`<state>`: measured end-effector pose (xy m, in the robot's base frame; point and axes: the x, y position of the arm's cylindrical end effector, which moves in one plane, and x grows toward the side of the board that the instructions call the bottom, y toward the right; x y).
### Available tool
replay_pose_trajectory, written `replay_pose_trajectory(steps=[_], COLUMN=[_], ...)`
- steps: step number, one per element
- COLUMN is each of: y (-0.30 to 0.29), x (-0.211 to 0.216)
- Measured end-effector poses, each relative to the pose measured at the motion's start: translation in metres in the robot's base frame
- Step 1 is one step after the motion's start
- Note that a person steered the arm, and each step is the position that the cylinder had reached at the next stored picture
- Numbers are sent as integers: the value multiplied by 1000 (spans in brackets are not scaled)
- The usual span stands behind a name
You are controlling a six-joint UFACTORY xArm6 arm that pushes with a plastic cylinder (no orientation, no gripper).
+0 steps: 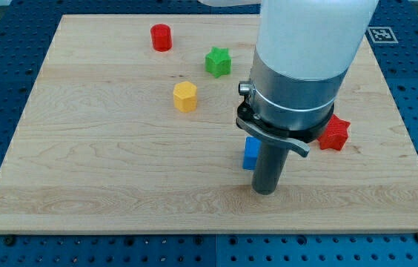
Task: Point your arm at the green circle
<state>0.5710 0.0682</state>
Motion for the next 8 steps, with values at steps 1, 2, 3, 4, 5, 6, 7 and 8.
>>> replay_pose_trajectory(steps=[1,2,3,4,5,6,7,8], y=[0,0,0,0,13,77,178,239], x=[-12,-29,-38,-39,-33,-14,-10,-22])
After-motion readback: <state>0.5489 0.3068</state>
